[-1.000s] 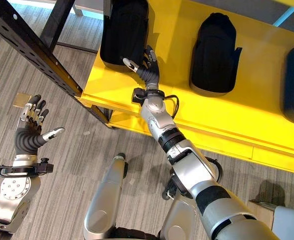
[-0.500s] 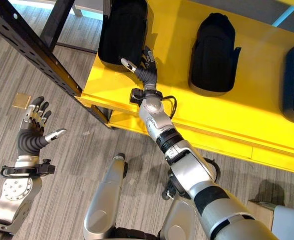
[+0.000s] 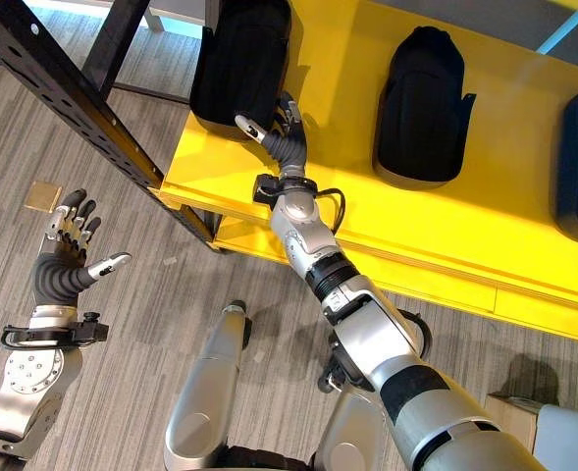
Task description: Move parts from the plastic box to the shelf.
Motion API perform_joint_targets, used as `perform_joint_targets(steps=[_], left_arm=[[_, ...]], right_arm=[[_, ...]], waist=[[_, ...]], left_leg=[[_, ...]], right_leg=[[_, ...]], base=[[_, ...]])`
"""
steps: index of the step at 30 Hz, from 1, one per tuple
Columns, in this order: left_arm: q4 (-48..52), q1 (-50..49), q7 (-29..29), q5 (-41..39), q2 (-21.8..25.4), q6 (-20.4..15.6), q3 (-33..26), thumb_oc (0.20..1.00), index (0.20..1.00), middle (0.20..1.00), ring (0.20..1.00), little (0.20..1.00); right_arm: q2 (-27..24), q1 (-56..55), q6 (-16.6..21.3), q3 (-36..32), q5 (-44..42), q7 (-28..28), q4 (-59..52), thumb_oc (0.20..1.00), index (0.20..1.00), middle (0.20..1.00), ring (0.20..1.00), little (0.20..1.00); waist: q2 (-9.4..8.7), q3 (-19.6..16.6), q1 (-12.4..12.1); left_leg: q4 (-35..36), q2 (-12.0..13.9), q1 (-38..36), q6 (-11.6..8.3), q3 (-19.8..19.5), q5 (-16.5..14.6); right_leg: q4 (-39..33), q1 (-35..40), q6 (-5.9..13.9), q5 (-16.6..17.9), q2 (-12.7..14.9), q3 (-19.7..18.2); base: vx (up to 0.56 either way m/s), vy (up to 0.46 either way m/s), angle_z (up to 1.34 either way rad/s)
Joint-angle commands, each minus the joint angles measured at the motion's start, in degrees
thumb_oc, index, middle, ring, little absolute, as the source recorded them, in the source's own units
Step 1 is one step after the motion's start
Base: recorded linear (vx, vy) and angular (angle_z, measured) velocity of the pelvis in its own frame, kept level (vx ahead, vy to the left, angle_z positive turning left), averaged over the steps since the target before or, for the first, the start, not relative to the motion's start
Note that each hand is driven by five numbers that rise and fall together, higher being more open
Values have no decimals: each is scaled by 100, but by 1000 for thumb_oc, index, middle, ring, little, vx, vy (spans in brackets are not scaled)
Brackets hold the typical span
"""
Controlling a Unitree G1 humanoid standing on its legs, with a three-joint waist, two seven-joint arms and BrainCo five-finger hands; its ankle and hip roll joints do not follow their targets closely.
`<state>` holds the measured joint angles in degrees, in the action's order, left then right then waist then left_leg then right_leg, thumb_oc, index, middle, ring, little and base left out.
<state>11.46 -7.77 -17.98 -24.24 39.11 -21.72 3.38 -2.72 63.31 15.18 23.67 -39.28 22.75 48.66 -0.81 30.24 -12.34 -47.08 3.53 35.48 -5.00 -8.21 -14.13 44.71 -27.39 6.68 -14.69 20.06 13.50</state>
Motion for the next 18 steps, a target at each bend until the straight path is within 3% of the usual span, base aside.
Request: perform_joint_targets(steps=[1, 7, 18], left_arm=[[568, -79, -84, -85, 350, -437, -64, 1000, 1000, 1000, 1000, 1000], [523, -71, -93, -96, 319, -407, -20, 1000, 1000, 1000, 1000, 1000], [417, -144, -68, -69, 178, -345, 61, 1000, 1000, 1000, 1000, 1000]], right_arm=[[442, 309, 98, -48, -139, -135, 282, 1000, 1000, 1000, 1000, 1000], [265, 180, 100, -43, -28, -58, 69, 1000, 1000, 1000, 1000, 1000], [-671, -1023, 148, -81, 689, 122, -1652, 1000, 1000, 1000, 1000, 1000]], waist=[[70, -112, -168], [55, -82, -116], [-25, -64, 125]], left_leg=[[452, -11, 263, 473, 372, 463], [470, 5, 244, 465, 370, 483], [530, 77, 108, 416, 414, 518]], right_leg=[[-285, -32, 133, 388, -19, -422], [-263, -45, 124, 387, -29, -422], [-254, -10, 98, 364, -45, -515]], base=[[0, 0, 0], [0, 0, 0], [-1, -2, 0]])
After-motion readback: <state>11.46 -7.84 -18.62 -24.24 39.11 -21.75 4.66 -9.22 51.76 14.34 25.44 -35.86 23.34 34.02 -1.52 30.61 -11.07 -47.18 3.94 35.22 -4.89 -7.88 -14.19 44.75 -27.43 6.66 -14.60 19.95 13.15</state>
